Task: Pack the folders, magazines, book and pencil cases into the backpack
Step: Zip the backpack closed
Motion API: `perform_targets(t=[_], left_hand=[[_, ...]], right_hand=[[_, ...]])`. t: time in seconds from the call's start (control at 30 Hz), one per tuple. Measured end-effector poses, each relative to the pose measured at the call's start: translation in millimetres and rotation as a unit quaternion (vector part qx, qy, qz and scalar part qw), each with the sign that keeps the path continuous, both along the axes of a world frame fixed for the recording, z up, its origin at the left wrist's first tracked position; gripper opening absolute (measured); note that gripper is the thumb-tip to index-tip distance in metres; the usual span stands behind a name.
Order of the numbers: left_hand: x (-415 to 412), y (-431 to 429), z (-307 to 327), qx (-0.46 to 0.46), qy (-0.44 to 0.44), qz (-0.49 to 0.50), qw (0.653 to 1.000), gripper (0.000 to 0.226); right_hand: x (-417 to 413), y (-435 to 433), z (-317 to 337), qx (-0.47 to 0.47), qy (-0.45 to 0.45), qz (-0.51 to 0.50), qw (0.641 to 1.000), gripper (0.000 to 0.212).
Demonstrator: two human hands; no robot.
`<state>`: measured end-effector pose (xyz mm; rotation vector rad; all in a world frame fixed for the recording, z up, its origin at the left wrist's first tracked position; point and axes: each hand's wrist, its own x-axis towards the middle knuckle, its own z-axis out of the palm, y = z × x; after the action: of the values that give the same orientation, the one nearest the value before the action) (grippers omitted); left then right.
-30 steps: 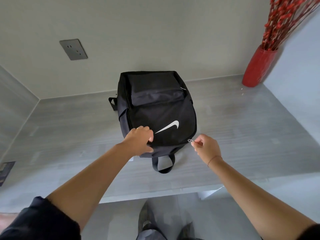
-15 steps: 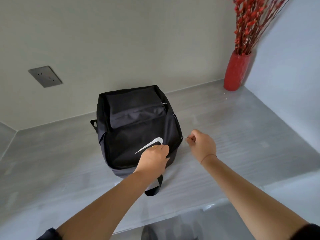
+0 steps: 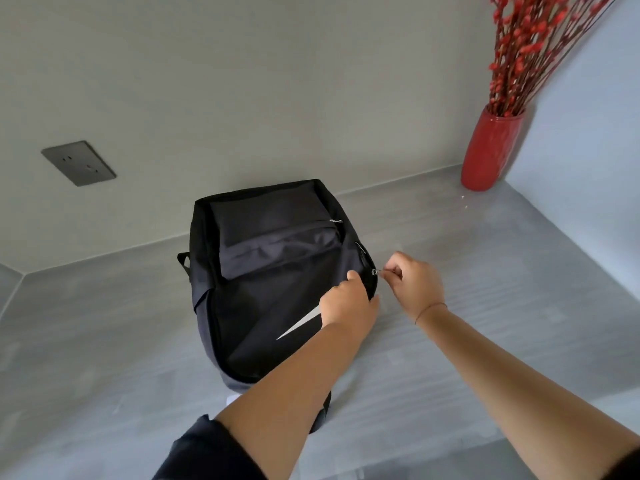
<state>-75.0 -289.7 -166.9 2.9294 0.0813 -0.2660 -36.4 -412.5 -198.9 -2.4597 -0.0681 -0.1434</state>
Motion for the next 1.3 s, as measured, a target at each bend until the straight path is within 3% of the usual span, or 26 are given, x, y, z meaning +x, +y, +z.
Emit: perform_targets(t=[0.1,0.2,0.6,0.87,1.07,1.3], left_hand=[[6,0,-6,0.022,0.001,-0.056,0.998,0.019],[6,4,-6,0.006,-0.012,-0.088,0.996,0.015],[13,4,-5,0.003,-0.004,-0.09,0.996,0.003],[2,14,-9,-0.014,0.031,-0.09,0.995,0.027],[-16,57,-12,-0.019,-0.047,-0.018,0.999,0.036],[-58,112,-26,0.055,-0.072,0.014,0.996,0.038]], right_hand=[[5,-3,-3,-0.019,-0.004,-0.011,1.0,0.022],[16,2,-6,-0.029,-0.006,-0.019,0.999,0.025],[74,32,-5,-0.088,0.049,-0.081,0.992,0.023],[73,25,-5,0.04,0.125,-0.054,0.99,0.017],[44,31,1,0.072,0.165,-0.006,0.984,0.049],[10,42,1,0.084,0.222,0.021,0.971,0.063]])
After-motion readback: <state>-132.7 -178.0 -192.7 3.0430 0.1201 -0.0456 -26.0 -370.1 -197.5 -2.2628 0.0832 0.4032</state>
